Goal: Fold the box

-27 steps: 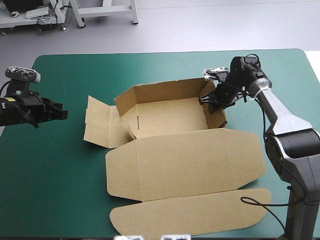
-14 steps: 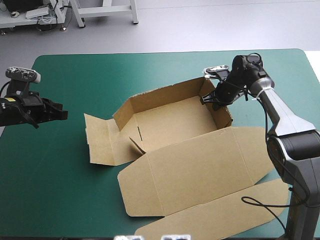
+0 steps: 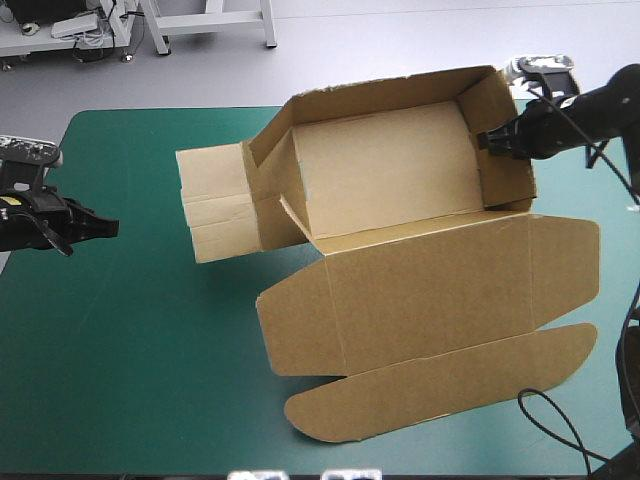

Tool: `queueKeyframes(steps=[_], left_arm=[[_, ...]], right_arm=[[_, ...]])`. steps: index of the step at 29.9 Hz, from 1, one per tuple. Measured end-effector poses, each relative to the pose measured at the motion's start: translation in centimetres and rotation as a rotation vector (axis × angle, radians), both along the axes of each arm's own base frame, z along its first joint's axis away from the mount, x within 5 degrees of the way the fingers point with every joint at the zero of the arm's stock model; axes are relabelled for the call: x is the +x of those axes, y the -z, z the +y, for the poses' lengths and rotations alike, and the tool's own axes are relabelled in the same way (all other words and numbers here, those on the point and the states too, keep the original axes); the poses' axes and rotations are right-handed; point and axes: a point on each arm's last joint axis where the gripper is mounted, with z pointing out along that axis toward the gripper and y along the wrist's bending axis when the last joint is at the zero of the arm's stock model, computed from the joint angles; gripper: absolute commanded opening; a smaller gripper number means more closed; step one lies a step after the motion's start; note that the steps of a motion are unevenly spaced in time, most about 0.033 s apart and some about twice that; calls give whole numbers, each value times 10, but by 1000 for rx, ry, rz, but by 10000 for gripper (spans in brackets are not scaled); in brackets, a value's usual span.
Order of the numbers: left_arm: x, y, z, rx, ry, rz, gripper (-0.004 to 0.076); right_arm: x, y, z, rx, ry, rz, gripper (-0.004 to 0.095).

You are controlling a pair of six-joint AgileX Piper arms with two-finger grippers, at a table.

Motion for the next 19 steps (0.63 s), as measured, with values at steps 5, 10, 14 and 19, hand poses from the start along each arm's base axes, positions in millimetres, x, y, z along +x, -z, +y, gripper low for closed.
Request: queueKeyframes(steps=[5, 10, 14, 19], left_arm=[[3, -1, 6, 36, -53, -30, 6], [16, 13, 19, -13, -104, -4, 6], [35, 46, 33, -132, -127, 19, 6], [58, 91, 30, -337, 4, -1, 6]], right_arm=[[-24, -27, -10, 15, 12, -84, -18], [-32, -37, -6, 45, -6, -115, -19], [-32, -37, -5, 56, -10, -118, -19], [-33, -39, -2, 86, -27, -127, -19]])
